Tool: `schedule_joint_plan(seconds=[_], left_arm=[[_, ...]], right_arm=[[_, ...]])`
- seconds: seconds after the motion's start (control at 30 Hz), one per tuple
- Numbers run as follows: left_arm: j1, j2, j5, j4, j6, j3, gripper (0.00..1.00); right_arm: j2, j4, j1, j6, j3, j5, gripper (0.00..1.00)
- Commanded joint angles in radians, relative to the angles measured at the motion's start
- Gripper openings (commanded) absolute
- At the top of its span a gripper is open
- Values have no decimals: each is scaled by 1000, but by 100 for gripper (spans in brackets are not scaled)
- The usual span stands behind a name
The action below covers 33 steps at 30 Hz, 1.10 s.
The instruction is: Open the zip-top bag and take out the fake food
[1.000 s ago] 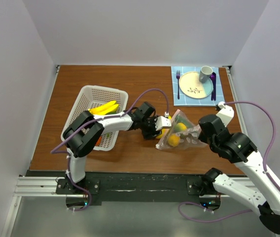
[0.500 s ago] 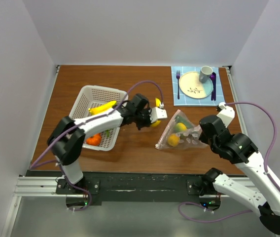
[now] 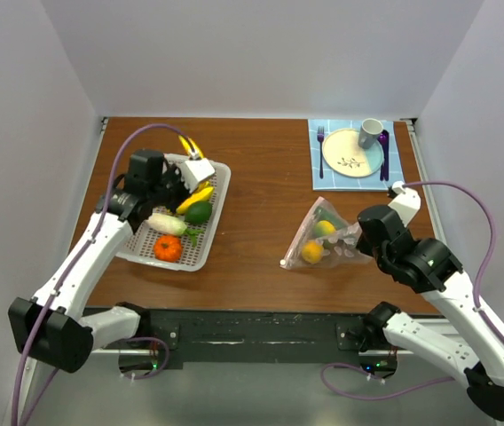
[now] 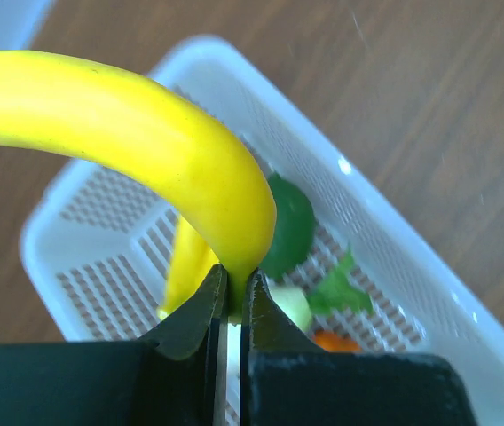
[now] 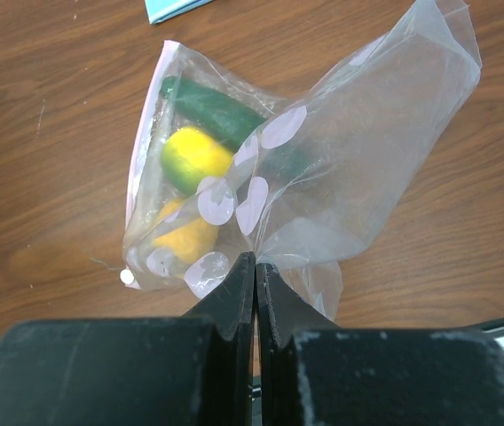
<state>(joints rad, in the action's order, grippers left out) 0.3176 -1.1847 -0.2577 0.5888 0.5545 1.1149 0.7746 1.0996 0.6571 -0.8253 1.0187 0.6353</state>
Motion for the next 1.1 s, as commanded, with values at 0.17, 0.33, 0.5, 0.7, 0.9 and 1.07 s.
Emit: schedule_joint_plan(seconds=[0.17, 0.33, 0.5, 0.7, 0.9, 1.07], left_arm=[[-149, 10, -80, 25, 65, -217, 0], [-149, -23, -100, -20, 9, -192, 85], [-108, -35, -227, -15, -99, -66, 100], [197, -67, -176, -101, -206, -73, 100], [373, -194, -104, -161, -193, -99, 100], [402, -268, -97, -242, -200, -132, 100]], right_arm=[[28, -66, 3, 28, 57, -16, 0], [58, -60, 3, 64, 122, -16, 0], [133, -56, 3, 126, 263, -32, 0], [244, -61, 4, 175, 480, -98, 0], [258, -86, 9, 169, 512, -169, 0], [270, -129, 19, 169, 514, -210, 0]])
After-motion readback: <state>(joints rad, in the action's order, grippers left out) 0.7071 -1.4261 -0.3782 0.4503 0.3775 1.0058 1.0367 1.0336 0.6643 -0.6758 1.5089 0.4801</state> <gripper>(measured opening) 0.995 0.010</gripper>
